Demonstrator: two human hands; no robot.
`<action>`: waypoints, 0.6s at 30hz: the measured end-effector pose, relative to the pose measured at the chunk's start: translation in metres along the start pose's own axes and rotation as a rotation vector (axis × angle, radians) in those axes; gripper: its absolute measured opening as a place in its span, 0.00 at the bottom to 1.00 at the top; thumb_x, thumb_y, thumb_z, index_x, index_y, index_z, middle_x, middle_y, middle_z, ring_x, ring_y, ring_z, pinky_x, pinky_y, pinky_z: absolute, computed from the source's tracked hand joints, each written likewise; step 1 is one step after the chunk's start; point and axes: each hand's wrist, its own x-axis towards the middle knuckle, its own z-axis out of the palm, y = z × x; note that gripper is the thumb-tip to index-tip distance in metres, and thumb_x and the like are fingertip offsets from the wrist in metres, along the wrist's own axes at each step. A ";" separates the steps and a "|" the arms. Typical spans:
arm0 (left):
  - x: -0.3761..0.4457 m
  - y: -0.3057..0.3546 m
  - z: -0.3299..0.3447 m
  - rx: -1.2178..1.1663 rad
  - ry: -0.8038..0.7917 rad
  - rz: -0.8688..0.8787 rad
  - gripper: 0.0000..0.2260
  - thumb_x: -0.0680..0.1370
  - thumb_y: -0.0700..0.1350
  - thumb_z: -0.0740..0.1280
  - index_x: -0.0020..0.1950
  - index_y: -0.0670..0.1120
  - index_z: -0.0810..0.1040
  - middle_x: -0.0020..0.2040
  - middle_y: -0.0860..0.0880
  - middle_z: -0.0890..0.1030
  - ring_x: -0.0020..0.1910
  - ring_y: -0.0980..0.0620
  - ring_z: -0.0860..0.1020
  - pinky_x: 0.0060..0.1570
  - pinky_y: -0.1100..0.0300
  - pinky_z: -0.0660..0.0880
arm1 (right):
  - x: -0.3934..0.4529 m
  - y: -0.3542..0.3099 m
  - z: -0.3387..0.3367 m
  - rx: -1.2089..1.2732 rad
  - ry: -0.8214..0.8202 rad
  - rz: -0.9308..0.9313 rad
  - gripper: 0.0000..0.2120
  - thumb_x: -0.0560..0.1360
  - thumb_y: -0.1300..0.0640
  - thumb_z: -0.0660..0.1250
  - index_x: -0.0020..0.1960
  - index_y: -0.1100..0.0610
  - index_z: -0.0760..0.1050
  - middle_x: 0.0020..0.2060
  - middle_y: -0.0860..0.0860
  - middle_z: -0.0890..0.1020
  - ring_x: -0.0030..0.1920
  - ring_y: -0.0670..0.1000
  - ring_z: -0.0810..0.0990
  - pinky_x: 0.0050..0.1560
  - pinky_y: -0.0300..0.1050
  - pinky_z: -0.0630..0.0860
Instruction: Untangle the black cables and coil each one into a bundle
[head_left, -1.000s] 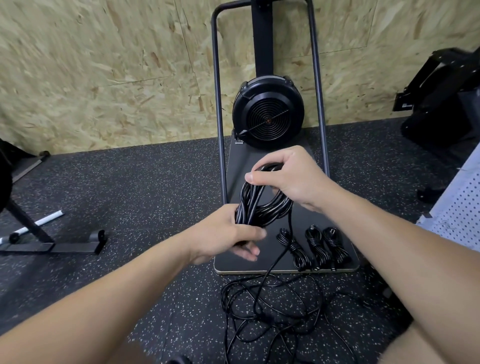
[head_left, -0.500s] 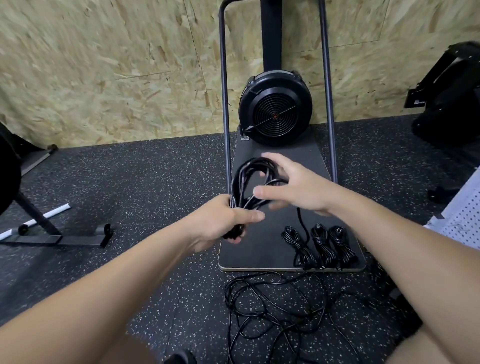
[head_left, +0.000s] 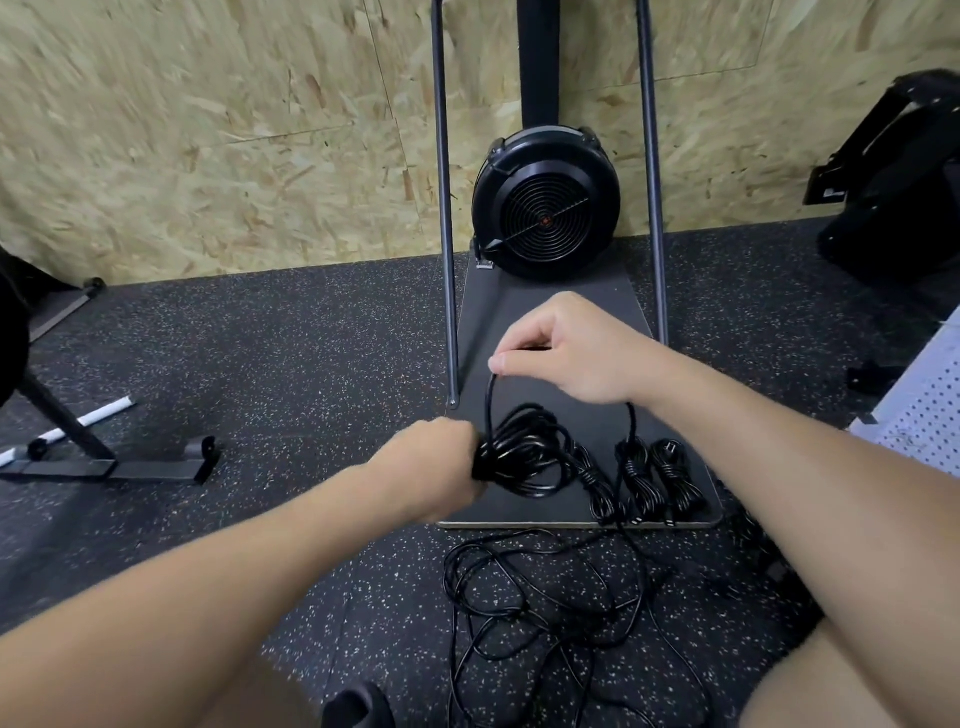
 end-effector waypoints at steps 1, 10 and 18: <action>-0.005 0.004 0.000 0.046 0.043 0.062 0.08 0.78 0.53 0.69 0.45 0.50 0.74 0.45 0.45 0.86 0.45 0.37 0.84 0.43 0.53 0.79 | 0.001 0.007 -0.001 0.037 0.004 0.033 0.07 0.81 0.51 0.78 0.45 0.50 0.90 0.37 0.46 0.88 0.35 0.45 0.81 0.43 0.42 0.76; -0.028 -0.017 -0.040 -0.413 0.260 0.272 0.09 0.76 0.44 0.74 0.41 0.50 0.74 0.33 0.53 0.80 0.29 0.55 0.72 0.31 0.59 0.67 | 0.005 0.058 0.016 0.363 0.013 0.237 0.09 0.75 0.63 0.80 0.37 0.60 0.86 0.35 0.64 0.82 0.40 0.56 0.73 0.45 0.53 0.70; 0.002 -0.053 -0.035 -0.709 0.339 -0.095 0.04 0.74 0.44 0.72 0.43 0.45 0.79 0.30 0.51 0.80 0.28 0.49 0.74 0.31 0.55 0.73 | -0.005 0.023 0.070 -0.040 -0.118 0.189 0.17 0.88 0.48 0.65 0.45 0.51 0.85 0.31 0.41 0.80 0.28 0.41 0.71 0.36 0.37 0.68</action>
